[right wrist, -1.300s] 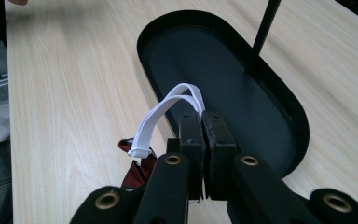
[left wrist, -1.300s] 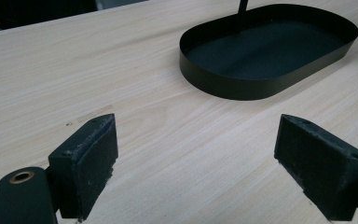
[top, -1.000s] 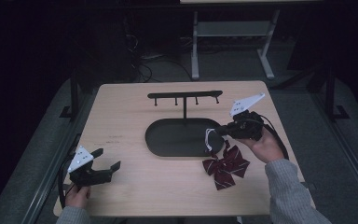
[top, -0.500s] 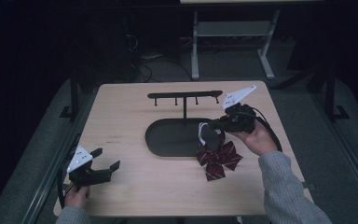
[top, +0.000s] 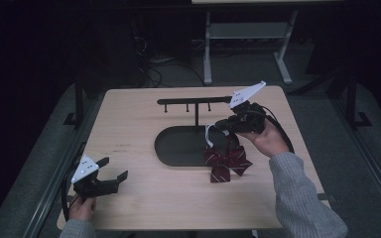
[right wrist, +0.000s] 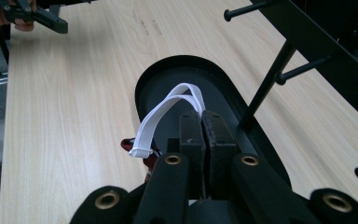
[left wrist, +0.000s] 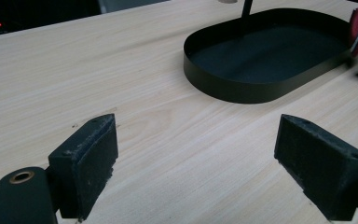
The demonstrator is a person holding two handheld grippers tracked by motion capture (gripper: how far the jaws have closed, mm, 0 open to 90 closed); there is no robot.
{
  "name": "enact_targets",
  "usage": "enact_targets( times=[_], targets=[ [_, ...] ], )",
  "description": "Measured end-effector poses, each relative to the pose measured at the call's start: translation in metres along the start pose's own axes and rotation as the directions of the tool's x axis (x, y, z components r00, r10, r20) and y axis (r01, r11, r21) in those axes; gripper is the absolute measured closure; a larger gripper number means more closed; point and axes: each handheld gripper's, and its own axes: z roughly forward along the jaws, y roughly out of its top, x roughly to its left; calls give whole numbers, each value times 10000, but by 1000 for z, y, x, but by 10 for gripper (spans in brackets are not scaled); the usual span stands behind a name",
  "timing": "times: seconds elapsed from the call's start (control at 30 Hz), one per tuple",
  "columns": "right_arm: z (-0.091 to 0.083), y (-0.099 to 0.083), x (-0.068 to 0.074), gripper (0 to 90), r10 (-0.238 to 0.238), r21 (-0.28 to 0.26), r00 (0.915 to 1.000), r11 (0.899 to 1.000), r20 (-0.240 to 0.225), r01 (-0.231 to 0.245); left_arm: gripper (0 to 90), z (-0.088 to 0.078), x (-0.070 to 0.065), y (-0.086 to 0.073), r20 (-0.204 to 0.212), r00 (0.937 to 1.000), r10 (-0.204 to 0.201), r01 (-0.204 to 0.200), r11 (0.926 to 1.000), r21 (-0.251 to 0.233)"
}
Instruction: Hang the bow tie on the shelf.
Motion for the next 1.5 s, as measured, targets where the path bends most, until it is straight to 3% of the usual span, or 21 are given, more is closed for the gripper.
enact_targets(
  times=[0.83,1.5],
  targets=[
    [7,30,-28,874,-80,77,9997,9999,221,79,129,1,-1,0,87,10000,-18,18,10000,2],
    [10,44,-52,873,426,80,9968,9990,675,-432,128,0,0,0,75,10000,-60,61,10000,-20]
  ],
)
